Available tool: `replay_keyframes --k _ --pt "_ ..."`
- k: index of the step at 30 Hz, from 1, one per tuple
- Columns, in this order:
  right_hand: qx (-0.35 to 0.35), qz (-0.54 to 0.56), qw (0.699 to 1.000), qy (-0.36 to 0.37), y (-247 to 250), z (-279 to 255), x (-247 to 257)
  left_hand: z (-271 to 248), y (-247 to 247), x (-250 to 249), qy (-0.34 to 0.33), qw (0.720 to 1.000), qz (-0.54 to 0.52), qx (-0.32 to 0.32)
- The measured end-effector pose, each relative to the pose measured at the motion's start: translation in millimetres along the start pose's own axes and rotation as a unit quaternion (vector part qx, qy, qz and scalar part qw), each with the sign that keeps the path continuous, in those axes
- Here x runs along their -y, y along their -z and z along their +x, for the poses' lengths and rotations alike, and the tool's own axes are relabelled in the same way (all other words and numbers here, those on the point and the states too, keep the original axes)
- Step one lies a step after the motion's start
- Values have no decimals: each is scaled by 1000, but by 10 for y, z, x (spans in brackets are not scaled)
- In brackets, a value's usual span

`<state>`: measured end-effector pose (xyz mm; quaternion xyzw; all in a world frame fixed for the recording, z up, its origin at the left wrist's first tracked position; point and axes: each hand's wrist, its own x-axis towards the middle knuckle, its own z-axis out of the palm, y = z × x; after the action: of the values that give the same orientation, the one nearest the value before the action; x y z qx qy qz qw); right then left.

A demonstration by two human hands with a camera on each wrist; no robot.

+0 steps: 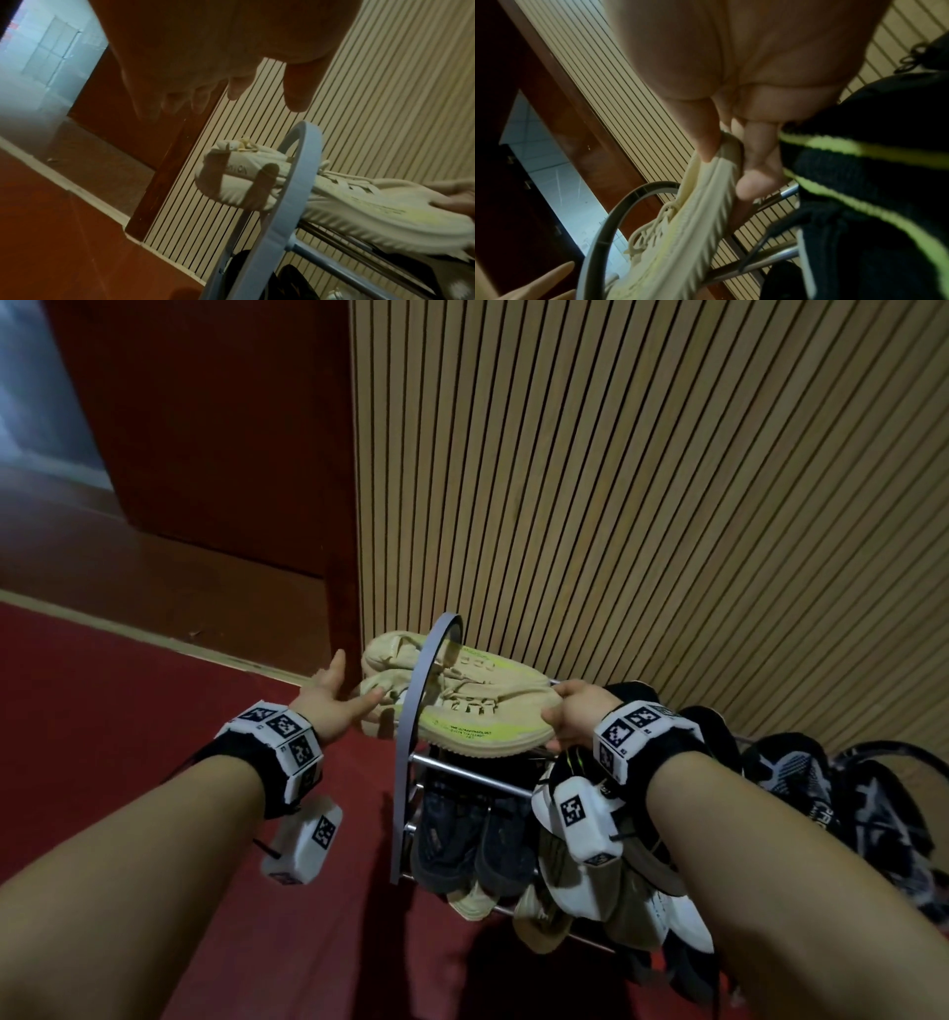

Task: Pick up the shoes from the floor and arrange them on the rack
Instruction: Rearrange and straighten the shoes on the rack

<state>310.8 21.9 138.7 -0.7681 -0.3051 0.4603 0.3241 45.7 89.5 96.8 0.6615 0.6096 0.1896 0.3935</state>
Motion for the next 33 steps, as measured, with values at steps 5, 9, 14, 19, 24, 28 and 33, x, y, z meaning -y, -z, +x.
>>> replay_keyframes --k 5,9,14,19,24,28,33 --pt "36 21 998 53 40 56 -15 -95 35 -52 -44 998 40 -21" --pt "73 26 995 70 50 17 -34 -214 -24 -164 -77 995 69 -14" --pt "61 -71 991 94 29 75 -111 -317 -124 -336 -89 993 71 16" --pt "0 24 997 76 422 9 -107 -371 -279 -443 -88 992 86 20" --pt "12 73 994 82 888 -101 -268 -393 -472 -572 -85 993 84 10" --pt "-22 141 985 96 1280 -196 -526 -404 -644 -673 -76 993 61 -63" --pt "-48 214 968 118 1588 -368 -701 -476 -773 -824 -77 987 78 -117"
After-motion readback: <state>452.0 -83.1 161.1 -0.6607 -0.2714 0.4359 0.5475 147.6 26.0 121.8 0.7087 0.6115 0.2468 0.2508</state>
